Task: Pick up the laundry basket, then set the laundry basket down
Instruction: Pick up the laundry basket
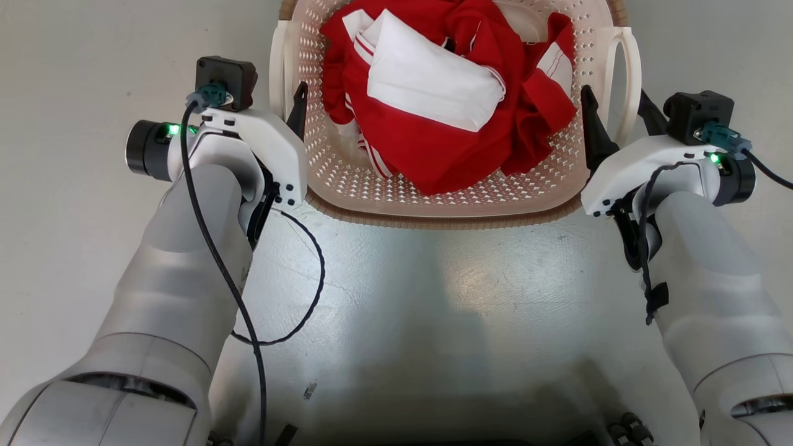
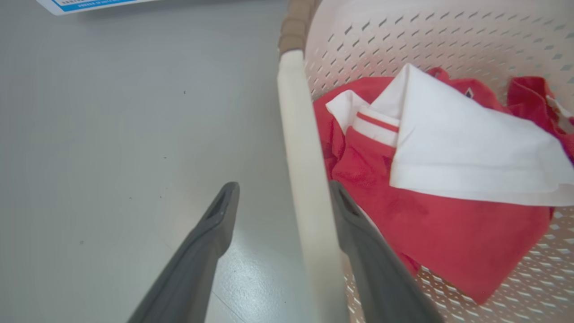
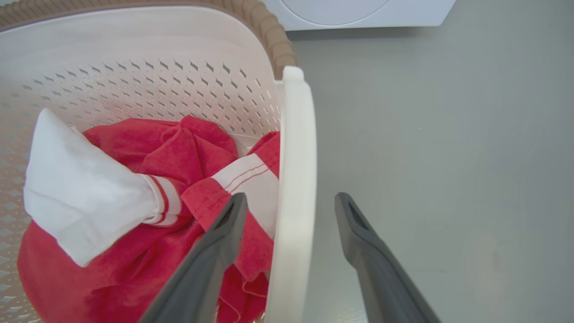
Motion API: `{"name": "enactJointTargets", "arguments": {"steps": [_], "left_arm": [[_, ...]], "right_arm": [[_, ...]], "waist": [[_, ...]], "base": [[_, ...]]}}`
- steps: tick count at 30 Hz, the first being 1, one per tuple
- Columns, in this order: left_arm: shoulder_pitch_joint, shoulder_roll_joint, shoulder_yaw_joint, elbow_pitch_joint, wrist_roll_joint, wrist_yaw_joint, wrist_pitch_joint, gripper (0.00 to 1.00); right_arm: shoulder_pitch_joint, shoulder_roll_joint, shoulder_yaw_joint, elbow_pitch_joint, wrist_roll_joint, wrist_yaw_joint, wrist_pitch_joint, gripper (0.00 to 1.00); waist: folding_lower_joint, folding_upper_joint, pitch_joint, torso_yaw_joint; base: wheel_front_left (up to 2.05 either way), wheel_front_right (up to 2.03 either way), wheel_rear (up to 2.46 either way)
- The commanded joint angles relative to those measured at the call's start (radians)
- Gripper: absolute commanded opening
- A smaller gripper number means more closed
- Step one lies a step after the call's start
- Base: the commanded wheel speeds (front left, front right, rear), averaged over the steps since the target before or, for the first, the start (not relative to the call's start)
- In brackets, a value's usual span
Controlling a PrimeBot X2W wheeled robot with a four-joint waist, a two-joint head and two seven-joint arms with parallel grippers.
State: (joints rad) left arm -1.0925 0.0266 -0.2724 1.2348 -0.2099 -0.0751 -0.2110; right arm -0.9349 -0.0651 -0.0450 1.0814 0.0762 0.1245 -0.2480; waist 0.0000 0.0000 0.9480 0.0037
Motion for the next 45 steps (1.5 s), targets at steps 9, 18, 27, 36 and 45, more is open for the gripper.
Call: {"name": "enactJointTargets", "arguments": {"steps": [9,18,27,36,45], "left_arm": [[-0.02,0.024,-0.037,0.019,-0.006,0.006,0.028,1.0],[-0.037,0.024,-0.097,0.023,-0.037,0.0,0.067,1.0],[-0.037,0.024,-0.145,0.026,-0.071,0.006,0.1,1.0],[-0.031,0.024,-0.207,0.016,-0.085,0.014,0.093,0.0],[-0.018,0.024,-0.254,0.014,-0.113,0.03,0.076,0.0]], "right_arm": [[-0.004,0.015,0.062,0.046,0.043,0.006,-0.014,1.0],[-0.024,0.015,0.1,0.075,0.084,0.006,-0.014,1.0],[-0.044,0.015,0.142,0.112,0.13,0.006,-0.014,0.83],[-0.05,0.015,0.194,0.135,0.172,0.006,-0.014,0.0],[-0.051,0.015,0.227,0.166,0.208,0.006,-0.014,0.0]], "waist": [[0.0,0.0,-0.003,-0.011],[0.0,0.0,-0.007,-0.02],[0.0,0.0,-0.013,-0.022],[0.0,0.0,-0.011,-0.028],[0.0,0.0,-0.031,-0.022]], "base": [[0.0,0.0,0.0],[0.0,0.0,0.0],[0.0,0.0,0.0],[0.0,0.0,0.0],[0.0,0.0,0.0]]}}
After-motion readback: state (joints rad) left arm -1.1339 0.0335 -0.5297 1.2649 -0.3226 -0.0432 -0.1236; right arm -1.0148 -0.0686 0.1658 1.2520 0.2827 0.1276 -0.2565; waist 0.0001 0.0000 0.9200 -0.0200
